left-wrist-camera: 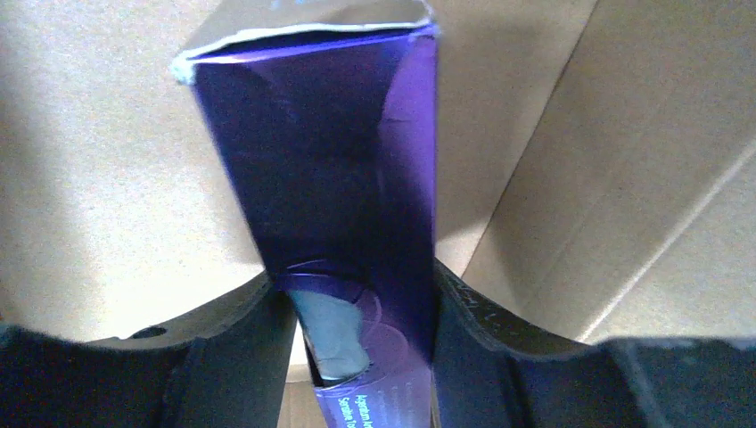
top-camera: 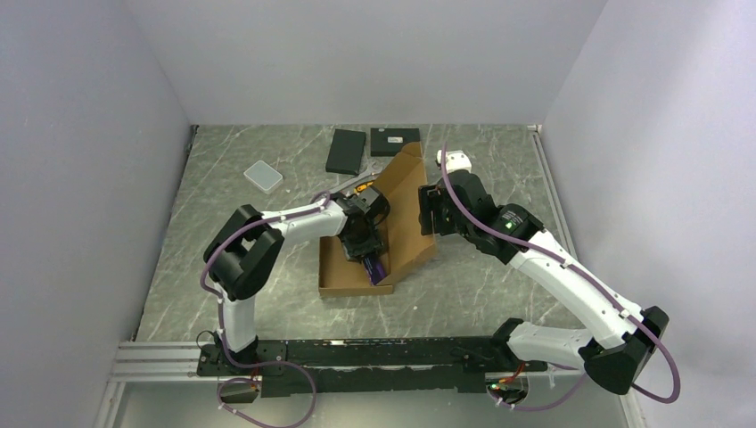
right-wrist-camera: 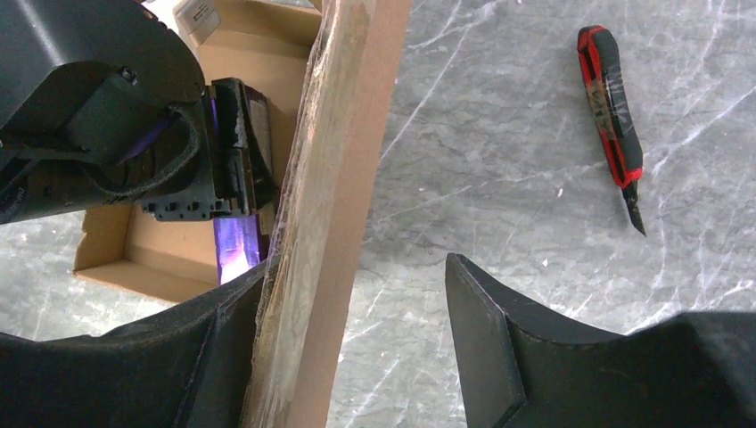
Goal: Unpack the express box
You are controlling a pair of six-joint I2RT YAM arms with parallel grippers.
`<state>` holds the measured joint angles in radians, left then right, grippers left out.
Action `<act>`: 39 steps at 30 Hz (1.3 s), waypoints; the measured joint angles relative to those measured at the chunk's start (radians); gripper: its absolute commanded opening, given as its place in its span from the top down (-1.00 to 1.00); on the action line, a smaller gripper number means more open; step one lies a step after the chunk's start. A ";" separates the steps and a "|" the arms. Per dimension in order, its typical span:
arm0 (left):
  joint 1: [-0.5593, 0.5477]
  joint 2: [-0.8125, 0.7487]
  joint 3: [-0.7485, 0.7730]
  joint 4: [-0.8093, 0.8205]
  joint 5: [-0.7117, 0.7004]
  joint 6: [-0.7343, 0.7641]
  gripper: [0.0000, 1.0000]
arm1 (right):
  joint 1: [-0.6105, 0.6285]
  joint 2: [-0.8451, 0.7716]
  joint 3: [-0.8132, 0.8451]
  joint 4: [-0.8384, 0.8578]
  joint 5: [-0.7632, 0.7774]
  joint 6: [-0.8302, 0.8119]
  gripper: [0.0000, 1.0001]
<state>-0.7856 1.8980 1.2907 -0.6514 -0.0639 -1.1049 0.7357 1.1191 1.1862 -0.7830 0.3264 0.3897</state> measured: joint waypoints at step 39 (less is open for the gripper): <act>0.851 -0.603 -0.121 -0.305 0.040 0.542 0.02 | 0.000 -0.027 -0.030 0.044 -0.027 0.003 -0.31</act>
<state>0.0658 1.2953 1.1694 -0.9562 -0.0235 -0.5629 0.7357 1.0920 1.1564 -0.7391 0.2996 0.3923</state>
